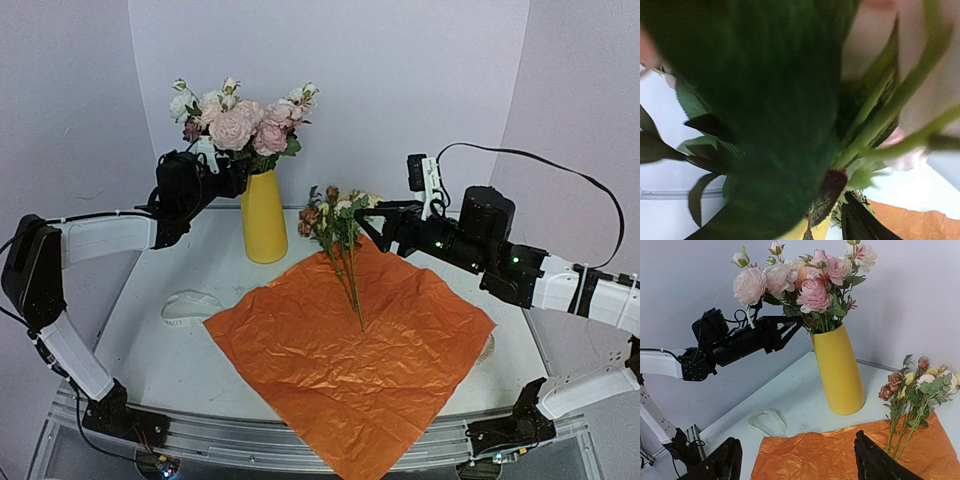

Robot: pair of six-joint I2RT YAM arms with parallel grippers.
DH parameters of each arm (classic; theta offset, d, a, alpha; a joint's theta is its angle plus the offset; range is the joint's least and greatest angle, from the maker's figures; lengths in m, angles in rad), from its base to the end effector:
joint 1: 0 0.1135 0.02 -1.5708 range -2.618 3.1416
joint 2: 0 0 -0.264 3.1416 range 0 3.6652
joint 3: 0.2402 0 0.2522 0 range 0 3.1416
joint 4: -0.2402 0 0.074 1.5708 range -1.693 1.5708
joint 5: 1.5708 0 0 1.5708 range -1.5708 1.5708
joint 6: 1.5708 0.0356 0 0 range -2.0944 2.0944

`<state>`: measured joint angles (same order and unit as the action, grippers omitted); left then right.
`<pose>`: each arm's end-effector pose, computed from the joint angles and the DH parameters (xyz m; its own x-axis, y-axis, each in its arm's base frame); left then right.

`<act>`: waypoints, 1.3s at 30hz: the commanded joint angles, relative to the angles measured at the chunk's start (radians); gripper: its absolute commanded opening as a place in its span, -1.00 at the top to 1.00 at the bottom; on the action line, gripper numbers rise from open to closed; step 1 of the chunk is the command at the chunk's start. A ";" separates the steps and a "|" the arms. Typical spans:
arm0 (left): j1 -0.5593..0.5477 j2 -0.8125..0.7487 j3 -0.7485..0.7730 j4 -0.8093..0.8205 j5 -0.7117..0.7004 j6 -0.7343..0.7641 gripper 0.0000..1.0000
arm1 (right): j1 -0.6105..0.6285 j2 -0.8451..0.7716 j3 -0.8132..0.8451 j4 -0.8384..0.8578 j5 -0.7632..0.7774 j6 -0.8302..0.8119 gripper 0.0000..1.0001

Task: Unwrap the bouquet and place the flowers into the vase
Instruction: Insert the fake flower into the vase.

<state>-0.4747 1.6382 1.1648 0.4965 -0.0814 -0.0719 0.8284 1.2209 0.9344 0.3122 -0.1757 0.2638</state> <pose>0.3505 -0.1769 0.3211 -0.0070 -0.0769 -0.9970 0.3838 0.9205 -0.0737 0.1918 0.2182 0.3526 -0.2032 0.1583 -0.9663 -0.8190 0.5134 0.2563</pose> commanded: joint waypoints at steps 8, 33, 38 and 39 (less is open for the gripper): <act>0.004 -0.212 -0.154 -0.002 -0.028 -0.066 -0.42 | 0.004 -0.014 0.001 0.021 0.000 0.005 -0.56; 0.157 -0.035 0.039 -0.006 0.499 -0.426 1.00 | 0.004 -0.040 -0.014 0.019 0.005 0.003 -0.56; 0.191 0.031 0.128 -0.006 0.600 -0.507 1.00 | 0.005 -0.036 -0.007 0.019 0.013 -0.001 -0.56; 0.191 0.032 0.135 -0.006 0.600 -0.510 1.00 | 0.005 -0.034 -0.005 0.019 0.013 -0.001 -0.56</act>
<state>-0.2962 1.6550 1.2186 0.4637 0.4126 -0.4969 0.8284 1.2068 0.9195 0.3111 -0.1749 0.2665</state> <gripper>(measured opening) 0.008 0.781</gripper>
